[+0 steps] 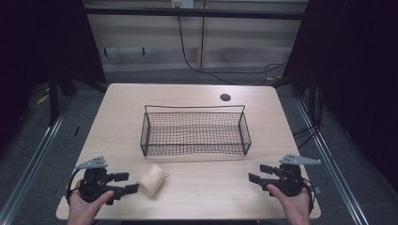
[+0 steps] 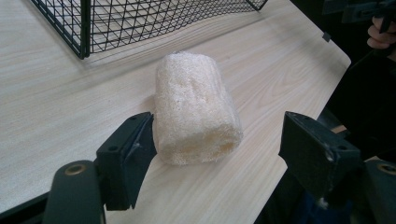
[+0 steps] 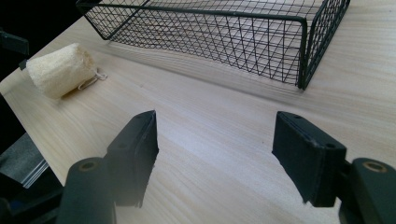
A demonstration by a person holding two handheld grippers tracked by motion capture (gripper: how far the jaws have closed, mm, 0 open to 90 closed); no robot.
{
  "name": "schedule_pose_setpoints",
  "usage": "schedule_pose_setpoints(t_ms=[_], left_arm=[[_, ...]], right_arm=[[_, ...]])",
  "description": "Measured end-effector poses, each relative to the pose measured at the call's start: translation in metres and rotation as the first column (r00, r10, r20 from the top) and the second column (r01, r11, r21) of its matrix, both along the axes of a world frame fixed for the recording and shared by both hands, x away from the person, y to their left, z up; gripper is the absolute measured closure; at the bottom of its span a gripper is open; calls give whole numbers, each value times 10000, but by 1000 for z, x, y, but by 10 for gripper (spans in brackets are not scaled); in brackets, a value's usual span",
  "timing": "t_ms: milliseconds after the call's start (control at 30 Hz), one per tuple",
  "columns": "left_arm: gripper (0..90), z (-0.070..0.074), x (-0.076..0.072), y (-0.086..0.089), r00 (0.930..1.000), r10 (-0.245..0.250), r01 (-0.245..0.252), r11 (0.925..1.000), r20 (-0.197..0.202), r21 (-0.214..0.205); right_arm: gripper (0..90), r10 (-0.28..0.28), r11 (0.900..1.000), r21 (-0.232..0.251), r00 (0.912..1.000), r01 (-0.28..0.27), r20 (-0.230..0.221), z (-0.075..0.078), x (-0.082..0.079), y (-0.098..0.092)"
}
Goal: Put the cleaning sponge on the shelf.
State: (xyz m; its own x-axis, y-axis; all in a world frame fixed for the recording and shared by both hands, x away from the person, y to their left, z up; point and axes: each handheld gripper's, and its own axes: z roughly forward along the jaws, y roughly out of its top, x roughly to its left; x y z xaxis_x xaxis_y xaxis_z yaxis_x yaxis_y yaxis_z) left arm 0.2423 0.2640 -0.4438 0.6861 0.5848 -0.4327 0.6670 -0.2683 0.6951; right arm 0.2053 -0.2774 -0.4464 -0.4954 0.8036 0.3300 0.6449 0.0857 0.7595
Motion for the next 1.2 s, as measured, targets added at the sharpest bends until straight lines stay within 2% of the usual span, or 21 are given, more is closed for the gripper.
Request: schedule_pose_setpoints(t_ms=[233, 367, 433, 467, 533, 633, 667, 733, 767, 867, 900, 967, 1133, 1167, 1200], left_arm=[[260, 3, 0, -2, 9998, -114, 115, 9999, -137, 116], [259, 8, 0, -5, 9994, -339, 338, 9990, 16, 284], [261, 10, 1, -7, 9989, -454, 457, 9981, -71, 403], [261, 12, 2, -9, 9980, -611, 619, 9962, -151, 605], [266, 13, 3, -10, 9977, -659, 669, 9956, -165, 662], [269, 23, 5, -16, 9960, -884, 895, 9919, -159, 906], [269, 23, 5, -16, 9960, -884, 895, 9919, -159, 906], [268, 31, 6, -19, 9975, -705, 711, 9907, -93, 1158], [271, 32, 7, -19, 9970, -728, 753, 9909, -255, 1114], [288, 35, 9, -20, 9970, -692, 729, 9898, -339, 1224], [288, 37, 12, -20, 9957, -832, 879, 9869, -398, 1356], [281, 40, 17, -19, 9947, -878, 942, 9866, -525, 1335], [228, 45, 22, -18, 9943, -825, 915, 9852, -674, 1451], [219, 44, 24, -21, 9911, -1016, 1141, 9813, -861, 1548], [221, 44, 24, -21, 9911, -1016, 1141, 9813, -861, 1548]], right_arm=[[302, 61, 10000, 45, 10000, -61, -65, 1, -1, 1], [296, 165, 9999, -46, 9998, -166, -102, 0, -1, 3], [296, 202, 9998, -26, 9997, -202, -113, 0, -1, 5], [293, 226, 9997, -4, 9996, -226, -139, 0, -1, 5], [292, 239, 9997, 15, 9996, -239, -156, 0, 0, 5], [291, 299, 9995, 70, 9994, -298, -145, 0, -1, 5], [291, 299, 9995, 70, 9994, -298, -145, 0, -1, 5], [290, 347, 9994, 75, 9993, -345, -169, 0, -1, 5], [289, 364, 9993, 60, 9992, -363, -173, 0, -1, 6], [288, 388, 9992, 38, 9991, -387, -196, 0, -1, 6], [288, 436, 9990, 13, 9989, -436, -176, 0, 0, 6], [286, 421, 9991, 35, 9988, -421, -237, -1, 1, 6], [280, 421, 9991, 52, 9987, -420, -276, -1, 2, 6], [276, 386, 9992, 85, 9987, -383, -334, -2, 2, 6], [276, 386, 9992, 85, 9987, -383, -334, -2, 2, 6]])
